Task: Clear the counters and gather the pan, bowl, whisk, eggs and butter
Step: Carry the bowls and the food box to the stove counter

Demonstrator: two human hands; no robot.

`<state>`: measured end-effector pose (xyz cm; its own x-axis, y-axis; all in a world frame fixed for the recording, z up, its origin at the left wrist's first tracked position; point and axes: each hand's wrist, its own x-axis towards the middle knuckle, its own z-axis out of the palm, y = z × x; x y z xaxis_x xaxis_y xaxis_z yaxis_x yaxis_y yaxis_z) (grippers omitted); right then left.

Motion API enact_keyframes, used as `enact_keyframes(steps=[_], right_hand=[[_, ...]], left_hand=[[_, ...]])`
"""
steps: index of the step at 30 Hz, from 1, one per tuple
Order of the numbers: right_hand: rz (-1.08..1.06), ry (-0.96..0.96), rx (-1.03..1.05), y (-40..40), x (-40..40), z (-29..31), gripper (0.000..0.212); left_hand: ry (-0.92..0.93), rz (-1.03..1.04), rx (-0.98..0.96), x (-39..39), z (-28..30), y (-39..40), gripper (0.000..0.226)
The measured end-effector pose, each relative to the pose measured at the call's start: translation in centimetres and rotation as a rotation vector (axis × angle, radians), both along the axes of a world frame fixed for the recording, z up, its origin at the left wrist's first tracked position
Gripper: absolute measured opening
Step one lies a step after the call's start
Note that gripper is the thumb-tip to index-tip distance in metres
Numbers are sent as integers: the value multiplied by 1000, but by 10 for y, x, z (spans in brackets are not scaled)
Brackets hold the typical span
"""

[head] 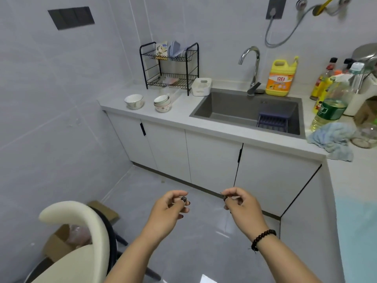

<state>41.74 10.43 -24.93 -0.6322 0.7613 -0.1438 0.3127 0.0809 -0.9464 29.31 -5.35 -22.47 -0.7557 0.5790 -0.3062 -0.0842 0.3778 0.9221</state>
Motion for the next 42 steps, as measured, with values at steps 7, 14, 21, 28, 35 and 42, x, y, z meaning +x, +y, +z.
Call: enact_keyframes(steps=[7, 14, 21, 28, 35, 42], right_hand=[[62, -17, 21, 42, -101, -2, 25], [98, -18, 44, 86, -239, 14, 22], [119, 49, 25, 111, -352, 28, 21], [193, 14, 2, 151, -425, 22, 20], [238, 34, -8, 227, -519, 13, 22], [300, 6, -37, 292, -604, 16, 20]], left_hand=[[-56, 94, 36, -99, -18, 26, 23], [-72, 150, 80, -235, -15, 69, 23], [-40, 113, 83, -338, 3, 108, 22], [-87, 170, 76, -405, 1, 142, 23], [-94, 242, 34, -484, -2, 201, 22], [-75, 271, 20, -551, -1, 264, 23]])
